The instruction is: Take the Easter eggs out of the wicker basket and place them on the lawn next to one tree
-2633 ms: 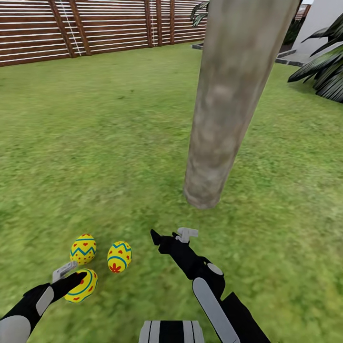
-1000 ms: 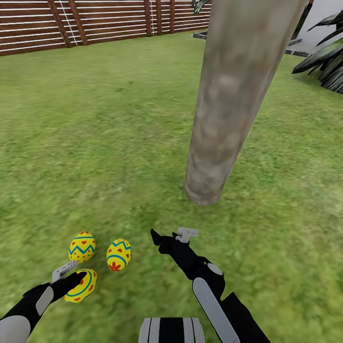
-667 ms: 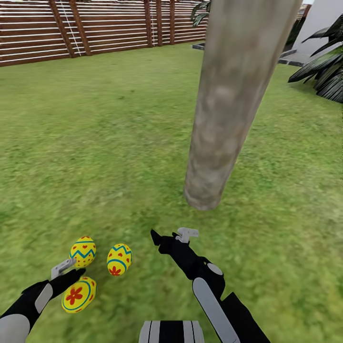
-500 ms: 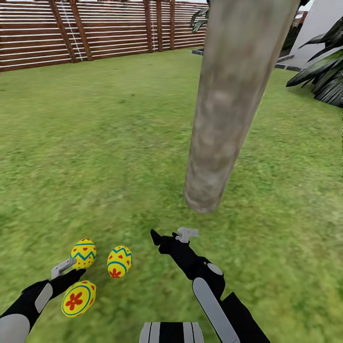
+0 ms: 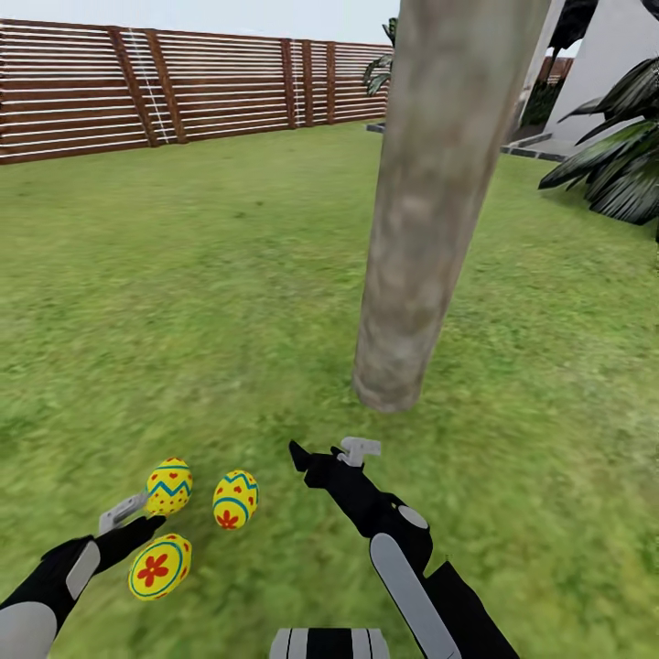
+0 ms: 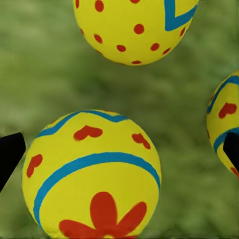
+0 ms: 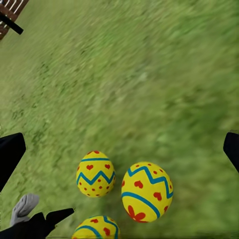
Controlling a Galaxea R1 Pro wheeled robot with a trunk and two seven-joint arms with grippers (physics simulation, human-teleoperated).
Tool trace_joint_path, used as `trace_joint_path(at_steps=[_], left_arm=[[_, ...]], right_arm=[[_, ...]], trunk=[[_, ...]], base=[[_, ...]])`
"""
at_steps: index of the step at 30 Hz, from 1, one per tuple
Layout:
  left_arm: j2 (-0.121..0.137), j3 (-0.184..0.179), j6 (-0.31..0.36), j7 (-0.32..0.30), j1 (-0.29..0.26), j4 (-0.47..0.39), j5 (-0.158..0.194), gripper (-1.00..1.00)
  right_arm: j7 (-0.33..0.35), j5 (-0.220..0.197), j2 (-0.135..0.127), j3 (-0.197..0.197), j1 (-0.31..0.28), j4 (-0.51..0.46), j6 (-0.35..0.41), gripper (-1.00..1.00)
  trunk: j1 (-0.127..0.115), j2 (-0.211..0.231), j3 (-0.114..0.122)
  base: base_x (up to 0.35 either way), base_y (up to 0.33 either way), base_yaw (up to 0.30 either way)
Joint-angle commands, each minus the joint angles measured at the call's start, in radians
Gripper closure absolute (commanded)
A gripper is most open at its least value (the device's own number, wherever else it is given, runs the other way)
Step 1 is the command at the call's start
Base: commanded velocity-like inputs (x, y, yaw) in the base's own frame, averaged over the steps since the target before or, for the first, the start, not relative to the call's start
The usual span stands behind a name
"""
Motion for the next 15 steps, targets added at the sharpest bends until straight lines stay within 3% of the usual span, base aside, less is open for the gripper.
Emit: trace_joint_path(at_steps=[1, 11, 15], left_arm=[[-0.001, 0.006, 0.020, -0.004, -0.001, -0.006, 0.005, -1.00], [-0.001, 0.006, 0.041, -0.004, -0.001, -0.012, 0.005, -1.00], [-0.001, 0.006, 0.041, -0.005, -0.001, -0.012, 0.005, -1.00]], right_arm=[[-0.009, -0.010, 0.000, 0.001, -0.001, -0.002, 0.002, -1.00], [-0.009, -0.011, 0.000, 0.001, -0.001, -0.002, 0.002, -1.00], [-0.009, -0.011, 0.000, 0.001, -0.001, -0.002, 0.002, -1.00]], trunk=[[-0.001, 0.000, 0.003], [-0.006, 0.002, 0.051], [-0.007, 0.003, 0.071]], base=[[-0.297, 0.078, 0.000], [-0.057, 0.011, -0.135], [-0.272, 0.000, -0.183]])
